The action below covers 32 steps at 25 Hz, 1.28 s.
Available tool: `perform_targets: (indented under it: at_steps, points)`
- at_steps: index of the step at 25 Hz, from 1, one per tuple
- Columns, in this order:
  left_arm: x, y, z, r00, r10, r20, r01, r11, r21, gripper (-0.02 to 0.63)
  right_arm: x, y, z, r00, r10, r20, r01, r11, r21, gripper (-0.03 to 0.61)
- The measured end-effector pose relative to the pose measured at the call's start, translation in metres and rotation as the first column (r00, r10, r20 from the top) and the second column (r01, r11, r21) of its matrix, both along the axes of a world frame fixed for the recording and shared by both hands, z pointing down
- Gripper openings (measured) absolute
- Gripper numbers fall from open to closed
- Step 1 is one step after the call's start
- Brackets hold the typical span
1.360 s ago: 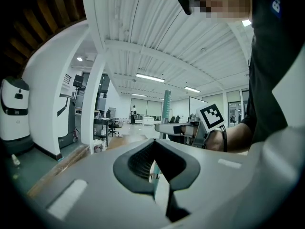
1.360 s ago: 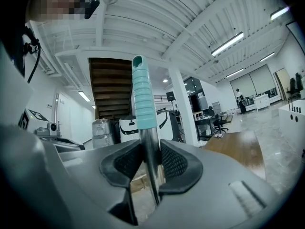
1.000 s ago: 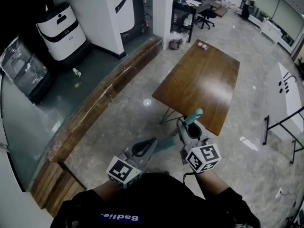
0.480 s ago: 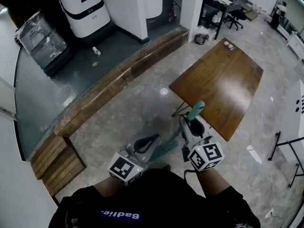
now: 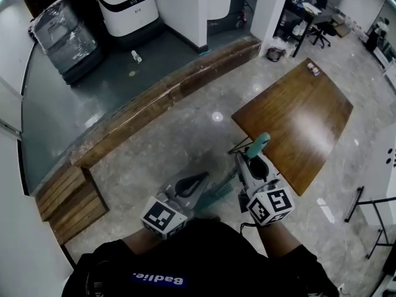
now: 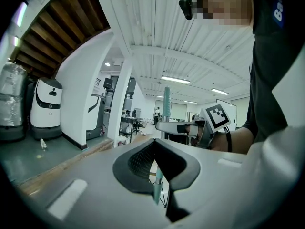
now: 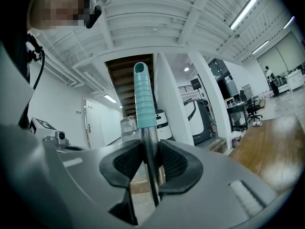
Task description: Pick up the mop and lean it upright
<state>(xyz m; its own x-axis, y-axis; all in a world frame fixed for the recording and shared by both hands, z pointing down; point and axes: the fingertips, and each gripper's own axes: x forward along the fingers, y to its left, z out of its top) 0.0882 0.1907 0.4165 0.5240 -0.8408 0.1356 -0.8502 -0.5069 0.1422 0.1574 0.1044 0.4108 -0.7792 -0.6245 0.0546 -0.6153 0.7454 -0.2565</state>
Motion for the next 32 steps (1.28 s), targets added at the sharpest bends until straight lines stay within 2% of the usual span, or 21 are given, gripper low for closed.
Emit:
perform_targets:
  at_steps: [13,18,24,32]
  points:
    - [-0.098,-0.081,-0.014,0.996,0.084,-0.027,-0.083,0.995,0.056,0.02,-0.08,-0.073,-0.002,0.993,0.102,-0.062,-0.102,0.995,0.015,0.114]
    - [-0.149,-0.098,-0.013,0.997,0.075,-0.035,-0.074,0.996,0.051,0.02,-0.121,-0.098,-0.002,0.987,0.134,-0.085,-0.133,0.991,0.018,0.112]
    - [-0.195,-0.112,-0.027,0.997,0.06,-0.052,-0.055,0.994,0.091,0.02,-0.166,-0.122,-0.018,0.985,0.159,-0.071,-0.156,0.986,0.052,0.108]
    - [-0.231,-0.135,-0.025,0.999,-0.003,-0.041,0.006,0.997,0.082,0.02,-0.216,-0.143,-0.031,0.994,0.093,-0.054,-0.089,0.994,0.067,0.106]
